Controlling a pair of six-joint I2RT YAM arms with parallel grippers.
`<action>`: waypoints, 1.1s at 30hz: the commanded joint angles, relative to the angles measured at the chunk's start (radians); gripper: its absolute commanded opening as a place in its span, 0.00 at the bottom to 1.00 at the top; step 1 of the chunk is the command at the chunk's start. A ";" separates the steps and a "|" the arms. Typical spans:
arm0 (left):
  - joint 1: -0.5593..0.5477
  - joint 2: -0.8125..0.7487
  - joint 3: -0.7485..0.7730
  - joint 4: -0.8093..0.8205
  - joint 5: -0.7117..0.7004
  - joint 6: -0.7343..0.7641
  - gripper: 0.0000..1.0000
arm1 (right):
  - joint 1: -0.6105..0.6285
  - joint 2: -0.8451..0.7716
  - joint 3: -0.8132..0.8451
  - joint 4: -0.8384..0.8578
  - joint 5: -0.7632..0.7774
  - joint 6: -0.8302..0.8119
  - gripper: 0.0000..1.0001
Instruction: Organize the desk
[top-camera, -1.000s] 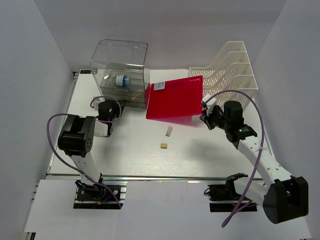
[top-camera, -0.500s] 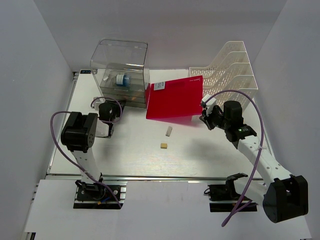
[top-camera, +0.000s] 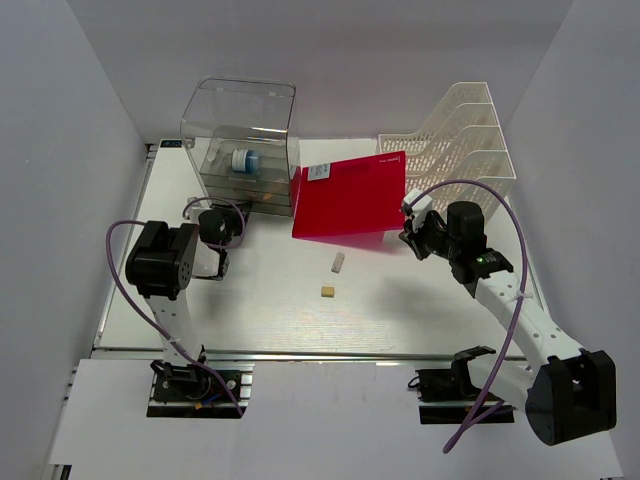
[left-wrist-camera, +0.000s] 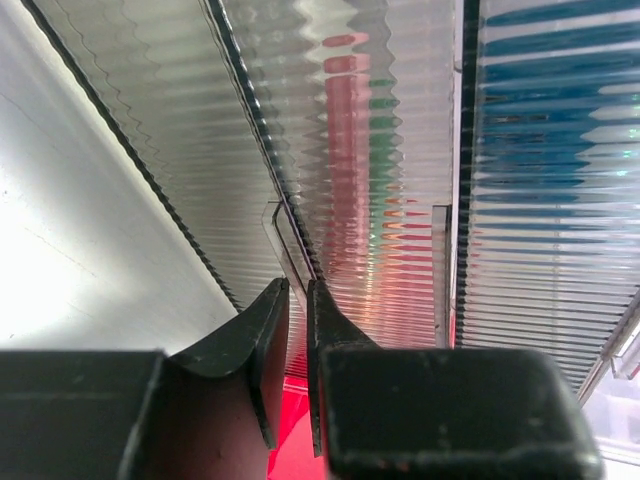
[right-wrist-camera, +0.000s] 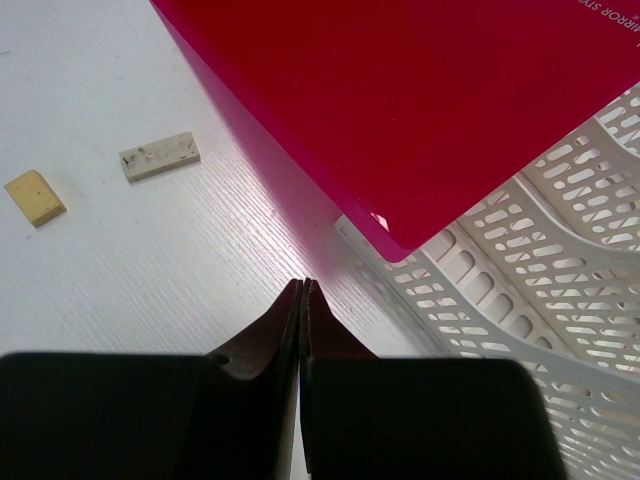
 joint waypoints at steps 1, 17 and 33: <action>0.006 0.004 -0.008 0.051 0.004 -0.006 0.23 | 0.002 0.000 0.002 0.026 0.008 -0.011 0.00; 0.006 -0.005 -0.062 0.100 0.004 -0.006 0.00 | 0.000 0.000 0.002 0.026 0.007 -0.016 0.00; 0.015 -0.194 -0.248 0.073 0.024 0.027 0.21 | 0.000 0.015 0.004 0.014 -0.016 -0.034 0.00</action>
